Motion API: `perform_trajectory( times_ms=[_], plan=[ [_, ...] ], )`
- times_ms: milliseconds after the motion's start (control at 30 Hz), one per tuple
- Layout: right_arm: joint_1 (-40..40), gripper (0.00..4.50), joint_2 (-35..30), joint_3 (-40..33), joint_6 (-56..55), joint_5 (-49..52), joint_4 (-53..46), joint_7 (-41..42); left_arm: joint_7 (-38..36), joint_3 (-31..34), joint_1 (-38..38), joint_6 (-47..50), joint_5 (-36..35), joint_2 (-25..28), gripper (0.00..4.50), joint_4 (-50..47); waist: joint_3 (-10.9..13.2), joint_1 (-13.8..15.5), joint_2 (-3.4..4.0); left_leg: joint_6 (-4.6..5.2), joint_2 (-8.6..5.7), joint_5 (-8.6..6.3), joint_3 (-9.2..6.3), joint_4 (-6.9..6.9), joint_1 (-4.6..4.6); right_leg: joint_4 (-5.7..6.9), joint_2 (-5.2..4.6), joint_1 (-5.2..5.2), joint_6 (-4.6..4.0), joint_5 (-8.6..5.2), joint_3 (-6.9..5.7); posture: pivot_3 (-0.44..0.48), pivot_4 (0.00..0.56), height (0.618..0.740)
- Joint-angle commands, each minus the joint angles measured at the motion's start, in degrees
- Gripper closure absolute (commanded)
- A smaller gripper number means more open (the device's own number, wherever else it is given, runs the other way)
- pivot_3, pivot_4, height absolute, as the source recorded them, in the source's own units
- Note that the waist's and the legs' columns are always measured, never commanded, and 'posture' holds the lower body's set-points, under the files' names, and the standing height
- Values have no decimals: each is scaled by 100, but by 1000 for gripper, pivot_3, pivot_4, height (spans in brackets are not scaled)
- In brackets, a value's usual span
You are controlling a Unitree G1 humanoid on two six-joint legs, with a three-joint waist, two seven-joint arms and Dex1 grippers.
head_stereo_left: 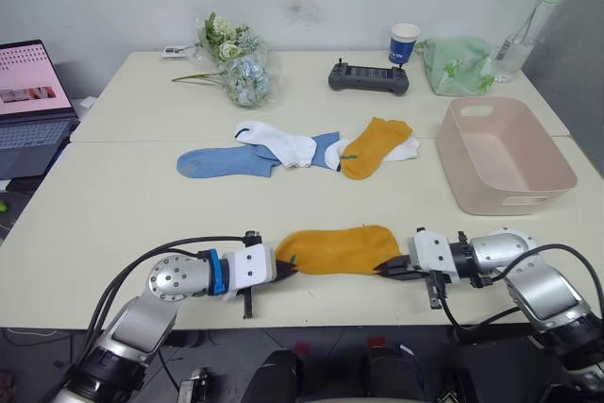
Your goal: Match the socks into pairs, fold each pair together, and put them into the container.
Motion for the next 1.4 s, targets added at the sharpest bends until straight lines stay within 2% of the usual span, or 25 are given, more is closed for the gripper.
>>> perform_trajectory(
  times_ms=[33,133,267,367,500,800,1067,1267,1300,1400],
  plan=[
    [53,4459,-319,-418,1293,1181,-1072,161,-186,405,233,1384,-1328,164,4500,-1088,3,0,0,1,1,0,-2,0,-4,0,0,-1,0,0,-1,0,150,740],
    [90,4459,-806,-533,2268,1932,-1592,432,-617,615,473,2816,-2531,826,4500,-1973,7,4,-2,8,3,-5,-13,3,-7,1,-1,0,-1,-1,-4,0,150,740],
    [69,4459,-1310,-515,3283,2706,-1886,685,-822,761,442,3873,-3442,1407,4500,-2356,15,6,8,17,1,-9,-6,2,-5,-5,-1,6,-3,-2,-10,0,150,740],
    [44,4459,-1309,-245,3274,2472,-1675,716,-910,588,308,3960,-3245,1540,4500,-2073,18,9,3,18,3,-10,-5,2,-5,-6,0,6,-4,-3,-13,0,150,740],
    [-574,4459,-767,204,2600,1554,-511,610,-708,299,-252,3906,-2783,1244,4500,-1281,27,7,1,17,3,-10,2,2,-3,-6,1,8,-4,-3,-12,0,150,740],
    [-1864,4459,189,625,953,161,1705,716,-546,-167,-1414,3389,-1750,606,4500,109,33,1,-2,-11,2,6,0,6,-19,-5,0,-9,-4,-2,-13,0,150,740],
    [-2209,4459,600,582,67,-411,2563,584,-609,-528,-2108,2637,-908,140,4500,1094,32,-3,-2,-12,0,7,-1,11,-29,3,0,-23,-4,-2,-12,0,150,740],
    [-2221,4459,712,478,62,-479,2619,536,-672,-541,-2247,2290,-618,-20,4500,1487,32,-10,-1,-13,0,7,-2,12,-27,8,0,-25,-4,-2,-11,0,150,740],
    [-2207,4267,726,433,22,-482,2605,484,-699,-526,-2249,2283,-620,-31,4500,1501,31,-10,-1,-13,-1,8,-1,13,-27,8,-1,-24,-4,-2,-10,0,150,740],
    [-2244,3474,741,194,88,-426,2523,287,-554,-347,-2273,2198,-634,-110,3874,1609,31,-7,-1,-13,-2,8,-2,15,-27,10,-1,-23,-3,-2,-10,0,150,740]
  ],
)
